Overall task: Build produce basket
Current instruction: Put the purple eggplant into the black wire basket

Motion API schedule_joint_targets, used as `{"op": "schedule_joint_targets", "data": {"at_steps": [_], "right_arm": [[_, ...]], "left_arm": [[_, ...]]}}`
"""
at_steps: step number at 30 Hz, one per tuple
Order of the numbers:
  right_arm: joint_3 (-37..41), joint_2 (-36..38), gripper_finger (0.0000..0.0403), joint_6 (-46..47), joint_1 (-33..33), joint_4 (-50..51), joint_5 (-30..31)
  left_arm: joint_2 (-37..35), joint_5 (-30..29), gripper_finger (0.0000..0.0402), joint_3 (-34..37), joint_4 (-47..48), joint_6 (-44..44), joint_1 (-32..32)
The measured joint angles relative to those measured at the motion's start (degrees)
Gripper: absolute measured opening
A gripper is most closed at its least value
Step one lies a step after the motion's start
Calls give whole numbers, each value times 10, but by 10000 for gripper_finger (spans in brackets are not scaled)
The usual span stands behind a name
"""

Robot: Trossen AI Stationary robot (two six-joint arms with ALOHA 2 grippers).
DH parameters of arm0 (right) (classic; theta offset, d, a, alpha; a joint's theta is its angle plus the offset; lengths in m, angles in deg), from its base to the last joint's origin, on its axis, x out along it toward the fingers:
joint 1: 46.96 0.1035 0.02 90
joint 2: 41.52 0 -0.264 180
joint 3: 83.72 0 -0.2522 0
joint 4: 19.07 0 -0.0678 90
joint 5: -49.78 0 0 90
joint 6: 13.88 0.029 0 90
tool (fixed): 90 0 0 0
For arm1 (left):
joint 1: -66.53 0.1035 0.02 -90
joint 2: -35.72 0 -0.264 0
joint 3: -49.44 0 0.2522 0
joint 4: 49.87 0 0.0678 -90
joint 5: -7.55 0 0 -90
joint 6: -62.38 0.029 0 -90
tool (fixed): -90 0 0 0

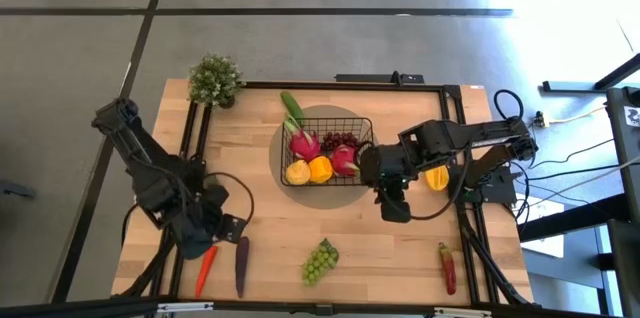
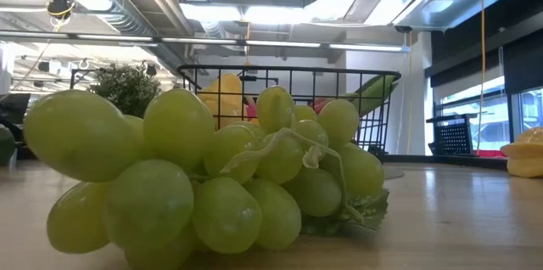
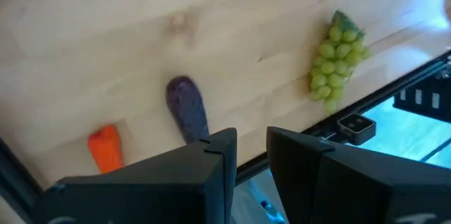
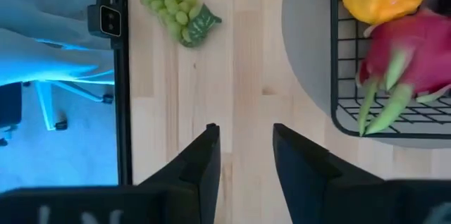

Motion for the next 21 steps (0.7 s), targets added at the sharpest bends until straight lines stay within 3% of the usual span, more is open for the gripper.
{"op": "schedule_joint_targets", "data": {"at_steps": [4,8,14,21], "right_arm": [[0,0,122,51,0,-2,3],[0,0,122,91,0,-6,4],[0,0,122,93,0,-6,4],[0,0,122,91,0,-6,4]], "left_arm": [[27,2,69,0,0,-60,-27],[50,42,69,0,0,-94,-47],[89,91,69,0,-2,-98,-61],[129,93,69,0,-57,-98,-61]]}}
